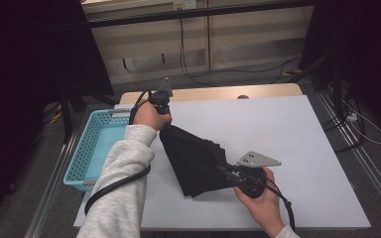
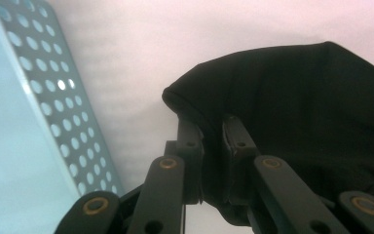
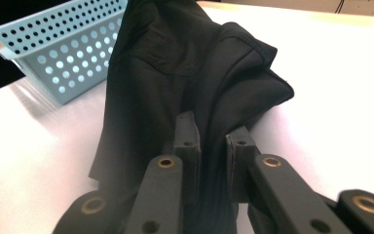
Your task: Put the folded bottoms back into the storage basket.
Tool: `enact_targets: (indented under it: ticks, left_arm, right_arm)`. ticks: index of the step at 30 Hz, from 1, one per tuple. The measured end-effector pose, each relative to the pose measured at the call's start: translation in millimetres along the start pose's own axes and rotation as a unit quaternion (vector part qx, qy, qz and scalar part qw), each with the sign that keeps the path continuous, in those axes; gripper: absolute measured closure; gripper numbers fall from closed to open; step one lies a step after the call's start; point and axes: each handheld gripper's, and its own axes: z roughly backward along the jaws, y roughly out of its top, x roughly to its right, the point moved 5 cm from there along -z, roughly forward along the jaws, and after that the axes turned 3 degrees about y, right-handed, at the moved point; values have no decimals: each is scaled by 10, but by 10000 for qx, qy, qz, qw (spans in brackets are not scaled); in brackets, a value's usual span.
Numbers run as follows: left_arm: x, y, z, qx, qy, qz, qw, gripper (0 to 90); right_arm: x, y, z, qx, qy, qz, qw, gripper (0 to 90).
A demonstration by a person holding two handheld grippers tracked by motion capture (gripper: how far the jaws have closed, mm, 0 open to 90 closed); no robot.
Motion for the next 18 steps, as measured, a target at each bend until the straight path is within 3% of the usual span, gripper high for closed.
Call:
enact_targets:
  ticks: [12, 18]
  left_arm:
    - [-110, -30, 123, -20, 18, 128, 9999, 810]
    - [-208, -41, 213, 44, -97, 227, 9997, 811]
  right_arm:
    - [-69, 61, -40, 96, 118, 25, 9999, 795]
    - [-113, 118, -66, 141, 191, -5, 9997, 794]
